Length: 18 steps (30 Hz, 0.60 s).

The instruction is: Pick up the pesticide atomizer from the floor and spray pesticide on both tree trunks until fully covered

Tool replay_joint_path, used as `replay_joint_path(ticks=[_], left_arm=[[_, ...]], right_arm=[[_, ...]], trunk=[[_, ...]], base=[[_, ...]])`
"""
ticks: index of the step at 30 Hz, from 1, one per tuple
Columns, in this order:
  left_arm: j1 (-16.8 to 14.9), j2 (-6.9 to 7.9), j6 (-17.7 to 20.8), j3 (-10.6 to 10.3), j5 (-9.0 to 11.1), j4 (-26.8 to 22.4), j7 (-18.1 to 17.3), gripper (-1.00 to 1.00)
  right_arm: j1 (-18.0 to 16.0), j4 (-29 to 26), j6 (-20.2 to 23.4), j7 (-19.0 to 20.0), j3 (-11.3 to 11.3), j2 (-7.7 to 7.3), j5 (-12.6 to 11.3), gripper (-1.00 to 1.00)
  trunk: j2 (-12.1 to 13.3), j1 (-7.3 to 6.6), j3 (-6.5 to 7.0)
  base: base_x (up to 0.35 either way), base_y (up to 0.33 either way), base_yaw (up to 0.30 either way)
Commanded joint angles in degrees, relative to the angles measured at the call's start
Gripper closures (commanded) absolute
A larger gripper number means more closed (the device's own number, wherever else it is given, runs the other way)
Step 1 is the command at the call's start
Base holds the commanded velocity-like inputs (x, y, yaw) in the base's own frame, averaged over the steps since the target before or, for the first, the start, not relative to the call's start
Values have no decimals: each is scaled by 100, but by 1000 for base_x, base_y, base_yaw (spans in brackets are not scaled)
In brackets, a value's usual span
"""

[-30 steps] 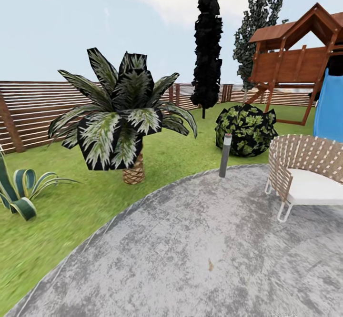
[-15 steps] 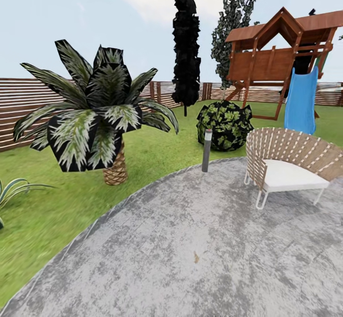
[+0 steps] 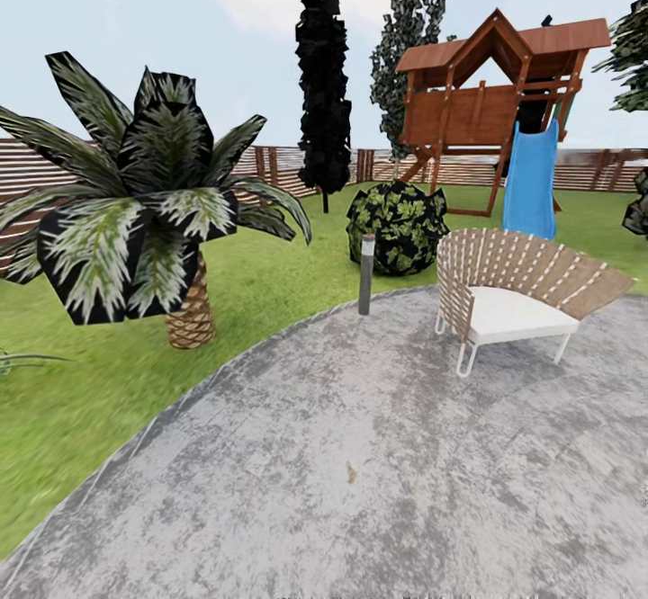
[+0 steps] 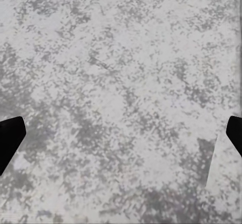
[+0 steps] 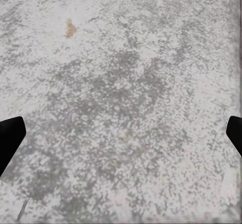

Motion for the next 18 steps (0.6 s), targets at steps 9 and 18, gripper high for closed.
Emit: replay_joint_path(ticks=[9,18], left_arm=[[-11,-1,-25,16,4,3,-1,-100],[-11,7,-25,155,-4,3,-1,-100]], right_arm=[[-4,8,-18,-2,-2,1,0,-100],[-4,10,-18,-2,-2,1,0,-100]], trunk=[[-365,198,-233],[-726,395,-460]], base=[[0,0,-196],[0,0,-195]])
